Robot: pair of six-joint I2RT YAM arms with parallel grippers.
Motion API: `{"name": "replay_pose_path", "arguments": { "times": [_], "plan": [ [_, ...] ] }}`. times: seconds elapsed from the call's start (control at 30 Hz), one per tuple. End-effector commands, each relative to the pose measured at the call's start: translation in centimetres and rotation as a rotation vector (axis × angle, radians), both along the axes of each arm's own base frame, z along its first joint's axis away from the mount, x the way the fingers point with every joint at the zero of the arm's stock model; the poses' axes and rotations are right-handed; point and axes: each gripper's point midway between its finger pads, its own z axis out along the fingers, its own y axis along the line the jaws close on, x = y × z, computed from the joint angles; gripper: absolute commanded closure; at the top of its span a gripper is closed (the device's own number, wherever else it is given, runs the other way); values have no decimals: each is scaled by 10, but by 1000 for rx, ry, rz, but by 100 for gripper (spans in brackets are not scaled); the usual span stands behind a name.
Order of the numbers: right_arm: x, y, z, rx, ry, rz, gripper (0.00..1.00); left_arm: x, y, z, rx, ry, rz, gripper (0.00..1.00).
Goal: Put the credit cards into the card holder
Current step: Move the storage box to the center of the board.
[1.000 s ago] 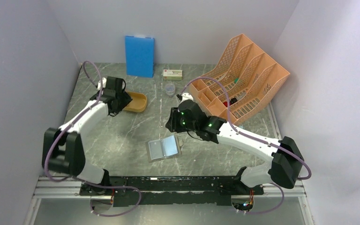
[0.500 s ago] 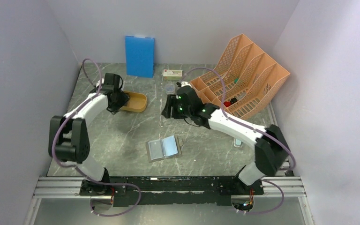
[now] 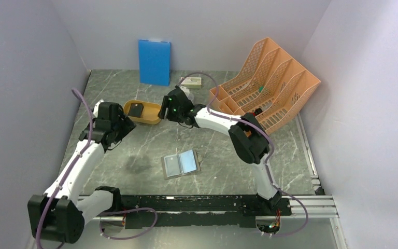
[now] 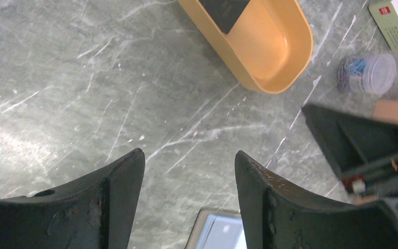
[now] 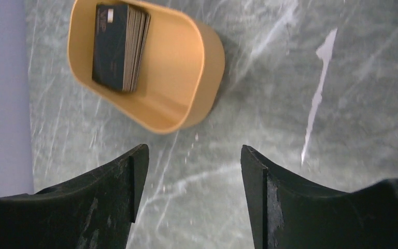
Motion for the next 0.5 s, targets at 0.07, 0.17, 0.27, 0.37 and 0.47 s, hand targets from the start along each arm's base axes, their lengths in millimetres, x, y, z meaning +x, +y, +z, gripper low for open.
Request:
{"name": "replay_pose_path", "arguments": {
  "times": [0.07, 0.17, 0.27, 0.37, 0.47],
  "plan": [
    [31, 15, -3, -7, -29, -105, 30, -30, 3, -1, 44, -5, -74, 31],
    [37, 20, -13, -30, -19, -102, 30, -33, 2, -1, 48, -9, -99, 31],
    [40, 28, -23, -54, 1, -77, 31, -36, 0, -5, 49, -3, -121, 31],
    [42, 29, -31, -82, 14, -72, 32, -39, 1, -10, 57, 3, -123, 31],
    [43, 30, -39, -105, 25, -68, 34, -41, 2, -13, 61, 1, -128, 32]
  ]
}}
